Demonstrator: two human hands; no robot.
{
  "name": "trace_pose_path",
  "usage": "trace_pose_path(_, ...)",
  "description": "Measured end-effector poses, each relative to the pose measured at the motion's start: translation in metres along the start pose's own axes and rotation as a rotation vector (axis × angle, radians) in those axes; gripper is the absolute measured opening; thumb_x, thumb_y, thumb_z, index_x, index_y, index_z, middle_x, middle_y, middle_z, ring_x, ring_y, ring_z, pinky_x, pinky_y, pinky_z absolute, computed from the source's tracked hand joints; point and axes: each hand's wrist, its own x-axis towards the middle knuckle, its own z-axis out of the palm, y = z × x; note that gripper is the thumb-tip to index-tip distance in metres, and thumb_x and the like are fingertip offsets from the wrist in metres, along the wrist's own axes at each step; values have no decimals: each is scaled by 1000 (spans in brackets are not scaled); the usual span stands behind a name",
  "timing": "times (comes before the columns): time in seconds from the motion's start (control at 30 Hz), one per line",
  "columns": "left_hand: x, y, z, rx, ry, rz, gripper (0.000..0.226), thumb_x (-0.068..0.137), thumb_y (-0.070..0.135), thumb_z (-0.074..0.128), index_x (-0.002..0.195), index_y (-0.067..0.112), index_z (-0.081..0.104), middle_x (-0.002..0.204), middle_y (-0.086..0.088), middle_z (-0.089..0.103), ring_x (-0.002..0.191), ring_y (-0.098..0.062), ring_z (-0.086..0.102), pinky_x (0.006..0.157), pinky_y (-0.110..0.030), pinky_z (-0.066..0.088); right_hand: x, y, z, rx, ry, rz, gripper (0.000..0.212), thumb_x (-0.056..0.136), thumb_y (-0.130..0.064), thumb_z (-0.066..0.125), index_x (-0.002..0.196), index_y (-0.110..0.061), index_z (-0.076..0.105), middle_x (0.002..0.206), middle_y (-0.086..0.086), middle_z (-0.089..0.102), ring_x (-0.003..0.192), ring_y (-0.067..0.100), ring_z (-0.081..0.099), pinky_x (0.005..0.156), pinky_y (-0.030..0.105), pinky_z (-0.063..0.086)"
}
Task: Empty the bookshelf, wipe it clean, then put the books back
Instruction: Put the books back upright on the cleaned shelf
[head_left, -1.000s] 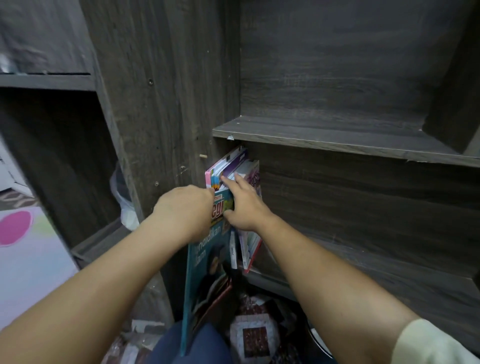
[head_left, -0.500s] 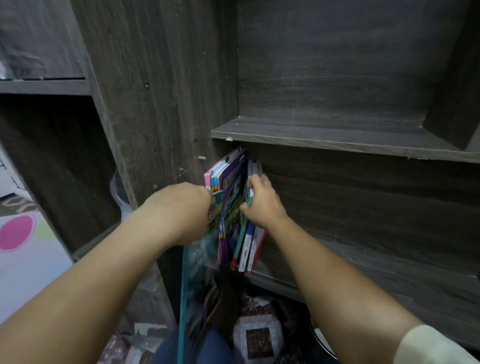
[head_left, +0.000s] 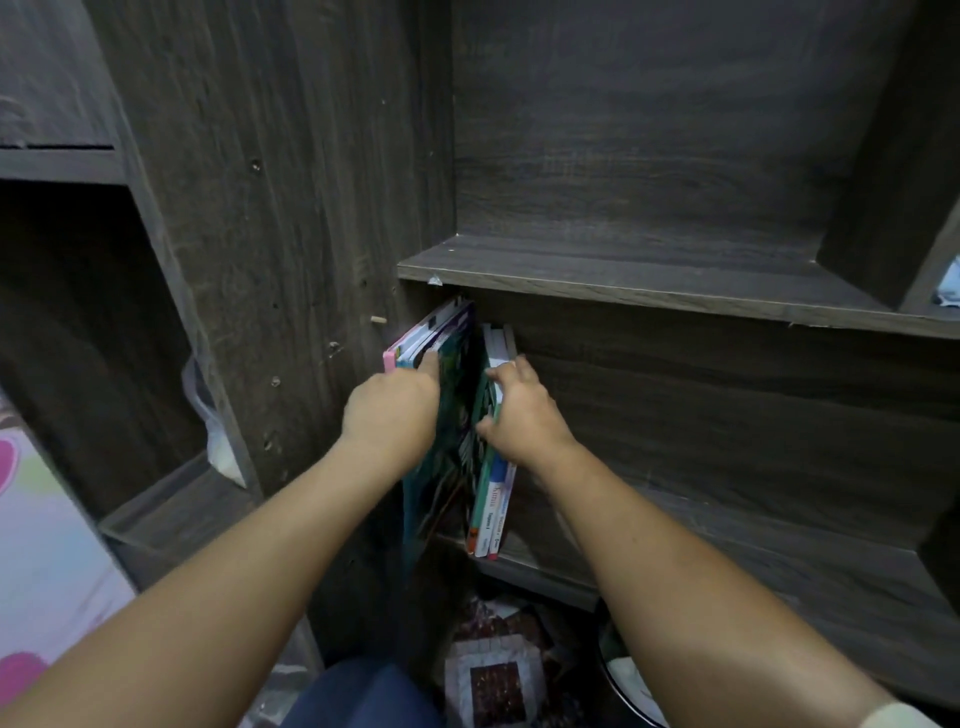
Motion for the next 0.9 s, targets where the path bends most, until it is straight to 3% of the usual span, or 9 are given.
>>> trace_pose_path(0.13,-2,2,37,-223,-3,-11,62,99,33,47,152,19,17,128,-11,53,101,-33,62,78,-43,51,0,3,-4,17,-52,-20,69,83,-17,70,144,-21,38,162,9,5,140,30,34,105,30,36)
trace_pose_path(0.2,-4,-2,38,-344,-17,-7,81,89,46,61,151,20,16,134,-10,45,109,-31,58,84,-42,51,2,4,-5,22,-72,-34,70,83,-18,70,145,-20,37,162,10,4,141,30,33,107,31,35)
trace_pose_path(0.27,-7,-8,32,-315,-54,4,99,73,49,77,148,20,19,134,-8,40,117,-28,51,89,-40,48,3,4,-4,25,-89,-42,72,84,-19,71,146,-20,35,162,10,3,141,30,32,108,31,34)
trace_pose_path(0.37,-10,-12,25,-170,-42,75,93,67,38,84,141,18,32,128,-4,40,118,-24,46,89,-38,49,7,1,-3,23,-139,-45,81,79,-20,76,147,-22,32,162,9,0,142,29,31,109,31,34)
trace_pose_path(0.43,-11,-13,27,-135,-6,108,89,66,35,84,140,16,37,124,-3,44,116,-22,47,86,-36,49,11,-2,-2,37,-205,-76,92,73,-22,80,149,-22,28,162,8,0,145,27,25,112,32,33)
trace_pose_path(0.5,-9,-17,31,-52,60,145,94,53,37,90,134,11,50,112,-6,52,104,-25,53,74,-36,52,14,-4,0,76,-242,-118,105,69,-22,81,153,-23,18,162,8,2,148,24,17,116,33,27)
trace_pose_path(0.6,-1,-22,39,2,187,152,87,23,36,95,100,6,68,86,-8,57,80,-27,58,50,-31,47,13,1,6,186,-175,-118,118,65,-22,80,155,-28,4,162,8,11,147,20,21,118,34,27)
trace_pose_path(0.73,10,-18,44,44,222,165,70,33,39,92,90,9,64,87,-7,55,84,-25,55,49,-31,43,6,17,13,150,-287,-24,122,68,-27,81,156,-22,-4,159,3,25,141,17,33,116,34,30)
trace_pose_path(0.9,6,-12,49,-48,245,99,74,34,44,93,88,9,56,83,-7,51,73,-22,52,49,-31,43,-6,24,15,11,-436,58,103,78,-22,79,155,-21,10,150,7,40,132,23,45,108,34,40)
